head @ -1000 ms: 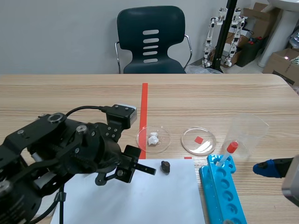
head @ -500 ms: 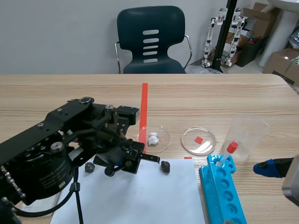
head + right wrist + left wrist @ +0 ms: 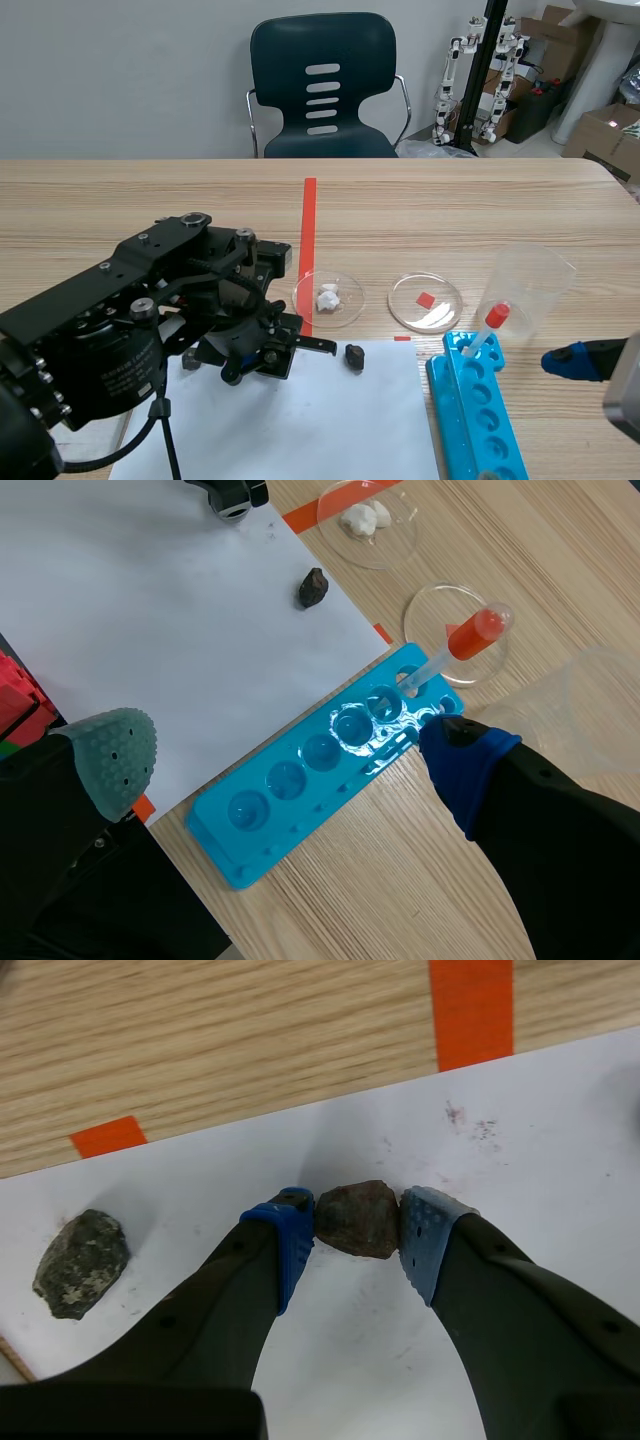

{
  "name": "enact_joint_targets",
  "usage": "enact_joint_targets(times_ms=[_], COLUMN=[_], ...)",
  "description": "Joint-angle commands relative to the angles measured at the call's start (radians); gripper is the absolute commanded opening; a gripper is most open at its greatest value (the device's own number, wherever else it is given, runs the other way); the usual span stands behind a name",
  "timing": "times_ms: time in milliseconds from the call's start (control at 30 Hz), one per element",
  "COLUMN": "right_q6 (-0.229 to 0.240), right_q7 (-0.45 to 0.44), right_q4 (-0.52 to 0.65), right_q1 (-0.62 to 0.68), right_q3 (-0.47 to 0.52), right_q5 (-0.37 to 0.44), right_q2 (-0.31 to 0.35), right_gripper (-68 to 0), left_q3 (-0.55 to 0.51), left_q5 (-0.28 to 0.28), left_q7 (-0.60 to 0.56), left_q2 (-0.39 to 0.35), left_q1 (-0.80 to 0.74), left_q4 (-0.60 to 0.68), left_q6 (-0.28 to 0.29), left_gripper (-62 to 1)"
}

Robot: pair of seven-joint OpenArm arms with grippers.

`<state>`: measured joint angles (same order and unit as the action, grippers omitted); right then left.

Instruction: Put the middle mineral back

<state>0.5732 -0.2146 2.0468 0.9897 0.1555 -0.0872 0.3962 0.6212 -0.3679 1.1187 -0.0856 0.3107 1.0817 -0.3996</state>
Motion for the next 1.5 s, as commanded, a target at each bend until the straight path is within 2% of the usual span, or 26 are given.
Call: enact_joint_targets(times_ms=[0, 167, 367, 533, 667, 900, 1000, 1467], right_q6=[-0.001, -0.001, -0.001, -0.001, -0.001, -0.001, -0.001, -0.001], right_q7=[-0.008, -0.008, -0.008, -0.008, -0.008, -0.008, -0.008, -0.008], right_q4=[0.016, 0.016, 0.016, 0.016, 0.016, 0.016, 0.016, 0.016], right_q1=[-0.006, -0.006, -0.006, -0.006, -0.006, -0.006, -0.006, -0.006], right_q3=[0.002, 0.002, 0.002, 0.002, 0.002, 0.002, 0.002, 0.002], right_q5=[0.008, 0.008, 0.008, 0.008, 0.008, 0.008, 0.008, 0.008], right_q2=[0.011, 0.011, 0.011, 0.011, 0.011, 0.011, 0.011, 0.011], right_gripper=[-12.8, -12.8, -12.8, -12.8, -12.8, -12.8, -12.8, -12.8], left_q3=[-0.003, -0.003, -0.003, -0.003, -0.006, -0.006, -0.006, -0.054], left_q5=[-0.003, -0.003, -0.003, -0.003, -0.005, -0.010, -0.011, -0.011], left_q7=[0.000, 0.000, -0.024, -0.049, -0.049, -0.059, -0.085, -0.251], left_q2=[0.008, 0.007, 0.007, 0.004, -0.005, -0.053, -0.080, -0.216], left_q1=[0.008, 0.008, 0.008, 0.008, 0.005, -0.031, -0.064, -0.267], left_q4=[0.011, 0.011, 0.011, 0.011, 0.021, 0.118, 0.182, 0.414], left_q6=[-0.002, -0.002, -0.002, -0.002, -0.002, -0.016, -0.035, -0.035], left_gripper=[-47.8, -46.6, -25.0, -12.2, 1.4, 1.4, 1.4, 1.4])
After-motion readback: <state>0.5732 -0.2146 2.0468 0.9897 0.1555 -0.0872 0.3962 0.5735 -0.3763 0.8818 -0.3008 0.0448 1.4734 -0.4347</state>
